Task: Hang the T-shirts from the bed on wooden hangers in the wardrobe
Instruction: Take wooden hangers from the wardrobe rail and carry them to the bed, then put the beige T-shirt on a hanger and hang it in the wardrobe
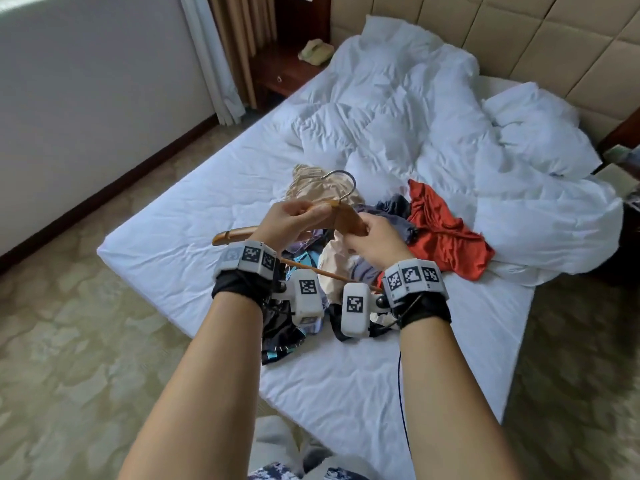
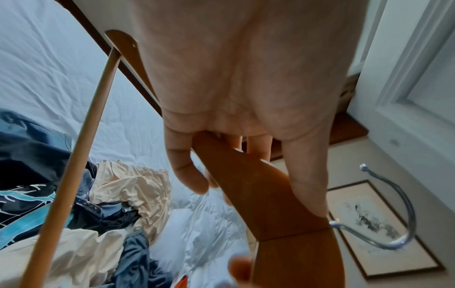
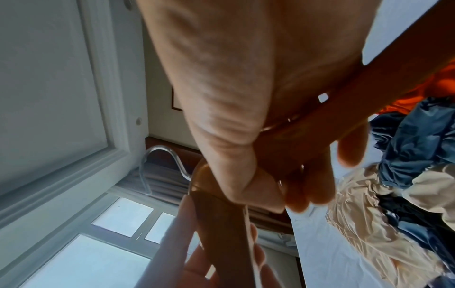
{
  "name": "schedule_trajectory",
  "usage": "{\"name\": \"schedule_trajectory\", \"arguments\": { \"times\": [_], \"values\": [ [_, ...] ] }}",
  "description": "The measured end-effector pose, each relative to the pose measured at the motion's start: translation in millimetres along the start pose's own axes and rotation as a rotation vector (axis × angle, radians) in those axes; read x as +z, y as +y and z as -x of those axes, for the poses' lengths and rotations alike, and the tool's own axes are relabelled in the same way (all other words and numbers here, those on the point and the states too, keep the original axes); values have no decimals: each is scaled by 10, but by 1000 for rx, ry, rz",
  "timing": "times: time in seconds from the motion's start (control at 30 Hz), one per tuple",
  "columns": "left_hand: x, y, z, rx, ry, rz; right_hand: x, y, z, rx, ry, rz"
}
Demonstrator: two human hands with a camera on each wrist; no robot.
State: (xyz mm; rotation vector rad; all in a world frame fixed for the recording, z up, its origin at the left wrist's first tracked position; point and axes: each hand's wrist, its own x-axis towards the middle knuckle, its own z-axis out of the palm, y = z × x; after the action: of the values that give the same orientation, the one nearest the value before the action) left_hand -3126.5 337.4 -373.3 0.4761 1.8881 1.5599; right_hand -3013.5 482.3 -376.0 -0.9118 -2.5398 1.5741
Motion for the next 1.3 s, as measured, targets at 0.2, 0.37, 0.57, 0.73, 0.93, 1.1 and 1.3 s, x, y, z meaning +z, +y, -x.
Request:
{"name": "schedule_trajectory", "arguments": {
  "times": [0.2,0.37,0.57,0.73,0.93,1.1,1.3],
  "values": [
    [-19,-225,-718,-63,-127,-28,110,47,-549,98,5,-99],
    [-49,-465,-1287,-242,-188,39,254,416,-896,308,198,-138],
    [-95,-851,-1894,-554,-203,149,306,932,-1269,509,355,-157],
    [-25,-1359,-2376,-779,-59,95,436,1328,-1525,658,379,-213],
    [143,-1876,-2646,-926,-89,7,587,1677,-1744,786,344,-297],
    [286,-2215,-2776,-979,-134,-93,756,2009,-1920,812,324,-304],
    [440,-2634,-2870,-922,-253,-269,831,2223,-2112,788,255,-344]
  ]
}}
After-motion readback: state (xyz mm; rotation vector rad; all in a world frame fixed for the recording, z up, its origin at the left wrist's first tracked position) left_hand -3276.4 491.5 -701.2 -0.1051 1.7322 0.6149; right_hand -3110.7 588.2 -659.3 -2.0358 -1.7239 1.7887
